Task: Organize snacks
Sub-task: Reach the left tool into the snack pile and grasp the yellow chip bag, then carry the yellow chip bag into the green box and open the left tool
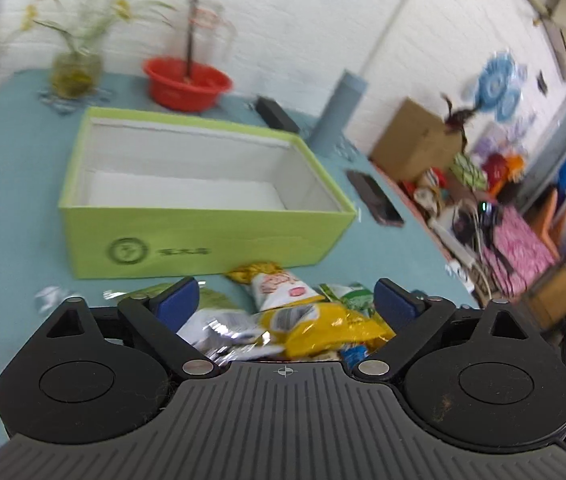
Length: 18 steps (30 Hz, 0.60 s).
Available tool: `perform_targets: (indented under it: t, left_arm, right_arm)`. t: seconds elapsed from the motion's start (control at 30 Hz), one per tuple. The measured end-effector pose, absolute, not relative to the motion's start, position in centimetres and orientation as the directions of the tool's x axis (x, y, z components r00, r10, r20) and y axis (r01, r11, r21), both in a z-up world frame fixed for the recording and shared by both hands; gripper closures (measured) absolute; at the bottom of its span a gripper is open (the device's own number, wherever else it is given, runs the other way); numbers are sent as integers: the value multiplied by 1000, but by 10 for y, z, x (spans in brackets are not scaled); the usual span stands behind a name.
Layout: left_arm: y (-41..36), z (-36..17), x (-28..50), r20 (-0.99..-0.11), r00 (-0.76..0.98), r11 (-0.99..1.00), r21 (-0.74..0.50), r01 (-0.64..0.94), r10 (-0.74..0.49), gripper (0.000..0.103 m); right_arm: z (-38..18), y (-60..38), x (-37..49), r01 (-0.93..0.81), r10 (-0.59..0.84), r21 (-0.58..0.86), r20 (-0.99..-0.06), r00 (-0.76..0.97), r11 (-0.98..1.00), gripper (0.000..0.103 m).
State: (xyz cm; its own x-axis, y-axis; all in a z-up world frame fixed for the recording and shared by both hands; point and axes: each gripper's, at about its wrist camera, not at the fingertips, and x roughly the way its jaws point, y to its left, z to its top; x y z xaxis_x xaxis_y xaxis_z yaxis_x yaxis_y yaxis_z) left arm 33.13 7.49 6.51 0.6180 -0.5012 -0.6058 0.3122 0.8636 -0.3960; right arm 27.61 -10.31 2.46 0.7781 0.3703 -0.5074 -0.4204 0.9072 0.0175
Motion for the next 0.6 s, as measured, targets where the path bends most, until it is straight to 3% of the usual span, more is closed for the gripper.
perform_targets:
  t: [0.13,0.3,0.37,0.4,0.47,0.6]
  left_arm:
    - [43,43,364,-691,545,880,-351,321,-474,43]
    - [40,27,360,-700,532,877,-342,337,-477,45]
    - [43,24,353,-701,528,875,-337,348,-480,48]
    - [45,22,350,-702,519,871,-343,353,-487,54]
    - [49,20,340,-683,505,848,-381,370,-527,78]
    - [55,23,315,-655,508,829,-420,370,-559,79]
  right_arm:
    - [14,-105,292,-437,380,9,-510,772,899,1]
    - [4,-105,306,-482,413,5,-523,746,876,2]
    - [0,-104,308,-504,430,12,-541,723,863,9]
    - [-2,-104,309,-509,436,23,-550,712,861,30]
    - [-1,-104,304,-513,441,26,-551,708,858,34]
    - [8,-99,276,-522,439,-4,-535,721,853,38]
